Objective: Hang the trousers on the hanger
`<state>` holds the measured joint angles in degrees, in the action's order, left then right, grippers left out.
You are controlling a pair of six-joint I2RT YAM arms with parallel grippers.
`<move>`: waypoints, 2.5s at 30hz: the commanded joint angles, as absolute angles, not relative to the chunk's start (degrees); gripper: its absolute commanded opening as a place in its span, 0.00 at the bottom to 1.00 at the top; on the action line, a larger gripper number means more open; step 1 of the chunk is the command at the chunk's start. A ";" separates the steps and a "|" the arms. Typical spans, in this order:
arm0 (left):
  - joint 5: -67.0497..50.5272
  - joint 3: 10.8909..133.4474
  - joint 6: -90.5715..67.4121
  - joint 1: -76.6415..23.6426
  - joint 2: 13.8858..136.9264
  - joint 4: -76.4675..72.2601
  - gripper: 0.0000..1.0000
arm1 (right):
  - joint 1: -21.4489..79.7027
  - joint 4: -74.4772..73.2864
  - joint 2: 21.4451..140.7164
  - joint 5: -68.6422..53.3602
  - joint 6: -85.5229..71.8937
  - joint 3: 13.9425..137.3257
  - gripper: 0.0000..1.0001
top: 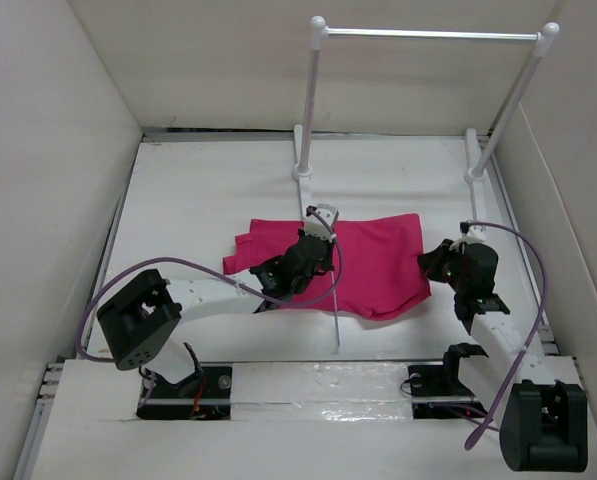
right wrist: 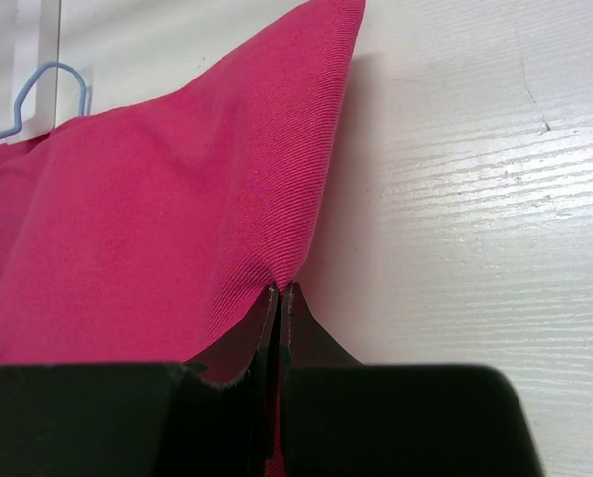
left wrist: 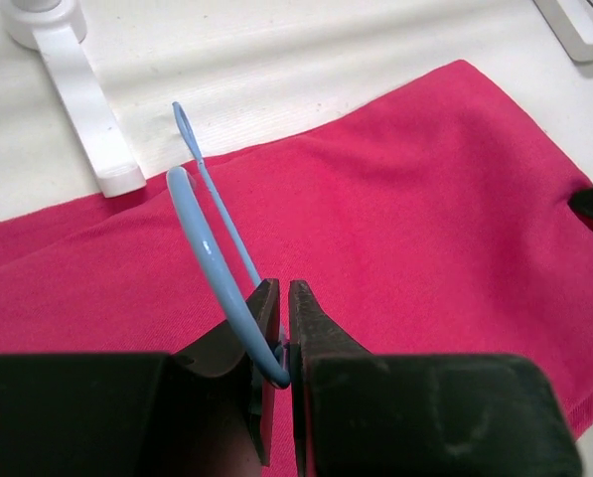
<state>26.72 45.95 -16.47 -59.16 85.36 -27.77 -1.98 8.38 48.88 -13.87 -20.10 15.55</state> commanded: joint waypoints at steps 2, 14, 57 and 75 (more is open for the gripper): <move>22.42 51.23 -12.31 -59.24 84.20 -28.39 0.00 | -2.55 10.46 47.99 -13.27 -19.86 16.61 0.00; 20.74 52.38 -17.14 -59.24 79.37 -25.50 0.00 | 10.00 -2.28 40.35 -8.44 -16.08 27.60 0.75; 10.46 69.34 -20.57 -56.16 70.41 -20.66 0.59 | 52.48 35.77 50.71 -2.20 -47.54 31.02 0.00; 26.09 50.03 -20.22 -55.11 44.39 -22.34 0.75 | 30.43 26.03 54.05 -12.83 -45.44 49.03 0.00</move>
<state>23.62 52.38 -22.26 -55.35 45.17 -23.20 33.93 18.31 55.00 -10.48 -47.81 41.58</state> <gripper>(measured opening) 0.756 0.044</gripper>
